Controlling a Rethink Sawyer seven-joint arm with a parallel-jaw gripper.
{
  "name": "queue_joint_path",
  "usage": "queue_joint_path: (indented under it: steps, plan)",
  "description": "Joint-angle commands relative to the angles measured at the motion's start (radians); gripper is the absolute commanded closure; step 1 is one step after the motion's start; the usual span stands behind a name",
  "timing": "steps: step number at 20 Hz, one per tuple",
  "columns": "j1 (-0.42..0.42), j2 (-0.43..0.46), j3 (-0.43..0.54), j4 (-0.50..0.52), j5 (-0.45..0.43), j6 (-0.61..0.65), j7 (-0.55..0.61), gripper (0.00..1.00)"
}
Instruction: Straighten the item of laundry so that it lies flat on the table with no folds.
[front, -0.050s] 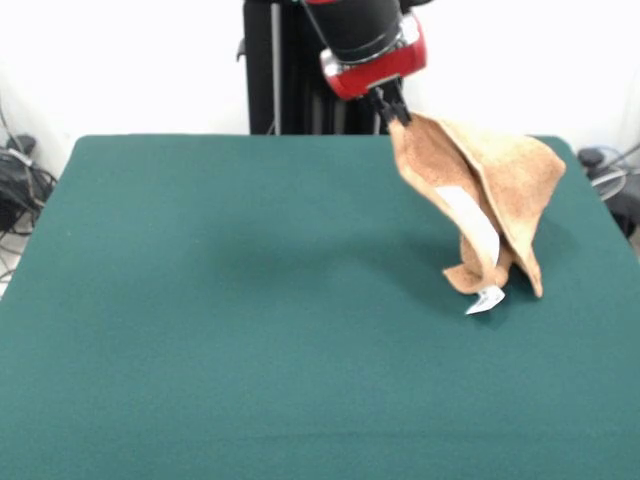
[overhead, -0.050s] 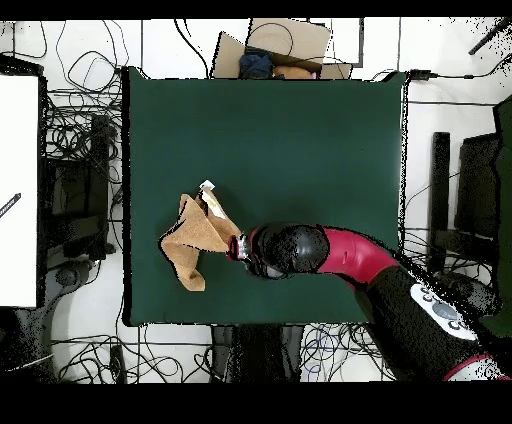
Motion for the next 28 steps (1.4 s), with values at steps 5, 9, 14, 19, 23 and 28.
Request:
queue_joint_path:
  steps: [5,9,14,19,23,28]
  plan:
    - [-0.046,0.057,0.087,-0.16,-0.107,0.159,-0.222,1.0]
    - [-0.066,0.096,0.089,-0.223,-0.134,0.198,-0.257,1.0]
    - [-0.083,0.146,0.095,-0.288,-0.161,0.236,-0.298,1.0]
    - [-0.09,0.206,0.095,-0.348,-0.189,0.245,-0.339,1.0]
    - [-0.091,0.249,0.094,-0.399,-0.202,0.262,-0.376,1.0]
    - [-0.089,0.303,0.089,-0.473,-0.209,0.291,-0.431,1.0]
